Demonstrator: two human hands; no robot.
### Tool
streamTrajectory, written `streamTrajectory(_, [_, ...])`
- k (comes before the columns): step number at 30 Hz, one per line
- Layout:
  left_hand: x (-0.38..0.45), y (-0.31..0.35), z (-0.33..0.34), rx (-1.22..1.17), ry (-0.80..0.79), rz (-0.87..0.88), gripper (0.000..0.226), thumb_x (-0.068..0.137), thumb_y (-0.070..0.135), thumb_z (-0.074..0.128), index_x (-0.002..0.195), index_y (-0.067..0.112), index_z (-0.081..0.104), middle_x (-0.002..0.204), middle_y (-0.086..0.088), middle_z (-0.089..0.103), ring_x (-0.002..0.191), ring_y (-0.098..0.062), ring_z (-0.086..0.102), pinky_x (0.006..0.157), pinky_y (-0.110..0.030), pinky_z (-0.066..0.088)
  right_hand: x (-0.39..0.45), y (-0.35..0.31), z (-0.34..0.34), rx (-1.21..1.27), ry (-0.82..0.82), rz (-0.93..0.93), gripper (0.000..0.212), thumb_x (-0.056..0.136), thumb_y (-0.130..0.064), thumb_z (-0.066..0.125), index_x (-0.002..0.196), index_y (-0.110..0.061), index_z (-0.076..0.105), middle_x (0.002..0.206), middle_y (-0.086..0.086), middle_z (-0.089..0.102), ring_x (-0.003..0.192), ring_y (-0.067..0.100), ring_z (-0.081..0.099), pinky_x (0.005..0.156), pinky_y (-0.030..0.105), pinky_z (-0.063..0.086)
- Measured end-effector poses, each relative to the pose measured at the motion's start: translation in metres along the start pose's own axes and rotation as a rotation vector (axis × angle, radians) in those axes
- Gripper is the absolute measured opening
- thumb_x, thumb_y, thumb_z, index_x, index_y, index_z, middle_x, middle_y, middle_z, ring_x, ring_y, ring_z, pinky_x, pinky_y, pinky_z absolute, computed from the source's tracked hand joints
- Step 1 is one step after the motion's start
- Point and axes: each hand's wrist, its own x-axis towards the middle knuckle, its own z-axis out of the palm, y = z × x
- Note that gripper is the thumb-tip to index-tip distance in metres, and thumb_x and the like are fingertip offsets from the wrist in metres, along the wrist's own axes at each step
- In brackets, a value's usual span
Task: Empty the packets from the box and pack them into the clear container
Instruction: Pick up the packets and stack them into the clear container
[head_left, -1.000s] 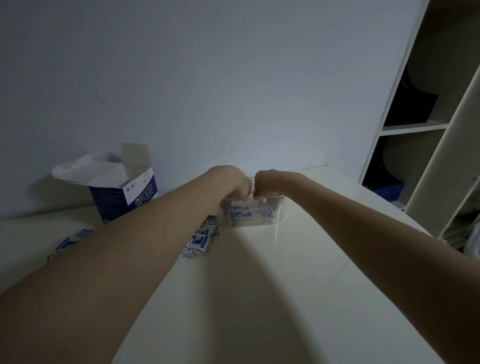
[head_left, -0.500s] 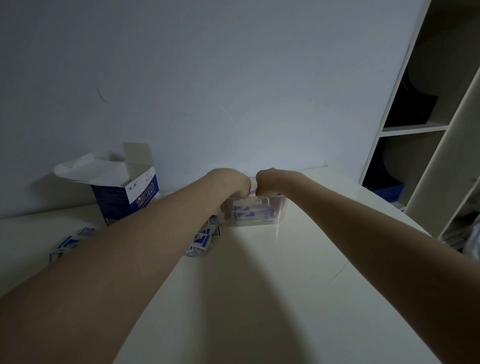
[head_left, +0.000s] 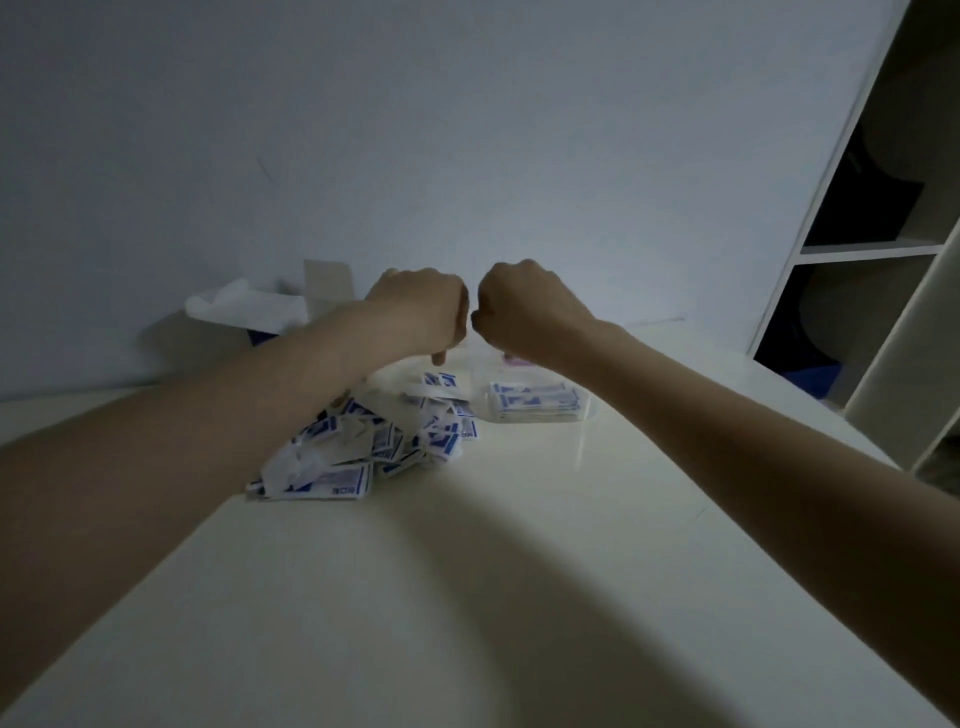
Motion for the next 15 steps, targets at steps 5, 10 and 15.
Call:
streamTrajectory(5, [-0.051, -0.041, 0.011, 0.087, -0.409, 0.026, 0.035, 0.083, 0.035, 0.066, 0.112, 0.016, 0.06, 0.1, -0.001, 0.057, 0.083, -0.015, 0.053, 0.076, -0.028, 0.044, -0.023, -0.027, 0.058, 0.08, -0.178, -0.064, 0.031, 0.088, -0.032, 0.058, 0.095, -0.002, 0.062, 0.097, 0.015, 0.063, 0.087, 0.03, 0.058, 0.068, 0.029, 0.039])
streamTrajectory(10, [-0.075, -0.076, 0.044, 0.048, -0.635, -0.06, 0.068, 0.071, 0.043, 0.075, 0.124, 0.014, 0.045, 0.115, 0.0, 0.05, 0.105, -0.02, 0.053, 0.092, -0.034, 0.051, -0.025, -0.048, 0.083, 0.11, -0.14, -0.201, 0.044, 0.084, -0.035, 0.064, 0.123, -0.016, 0.057, 0.125, 0.011, 0.042, 0.118, 0.029, 0.041, 0.095, 0.038, 0.041])
streamTrajectory(15, [-0.083, -0.089, 0.068, -0.005, -0.386, 0.041, 0.046, 0.077, 0.035, 0.072, 0.111, 0.015, 0.049, 0.101, 0.001, 0.045, 0.089, -0.016, 0.045, 0.077, -0.025, 0.044, -0.023, -0.049, 0.098, 0.054, -0.256, -0.128, 0.044, 0.082, -0.028, 0.067, 0.12, -0.011, 0.054, 0.122, 0.014, 0.043, 0.115, 0.034, 0.044, 0.091, 0.04, 0.044])
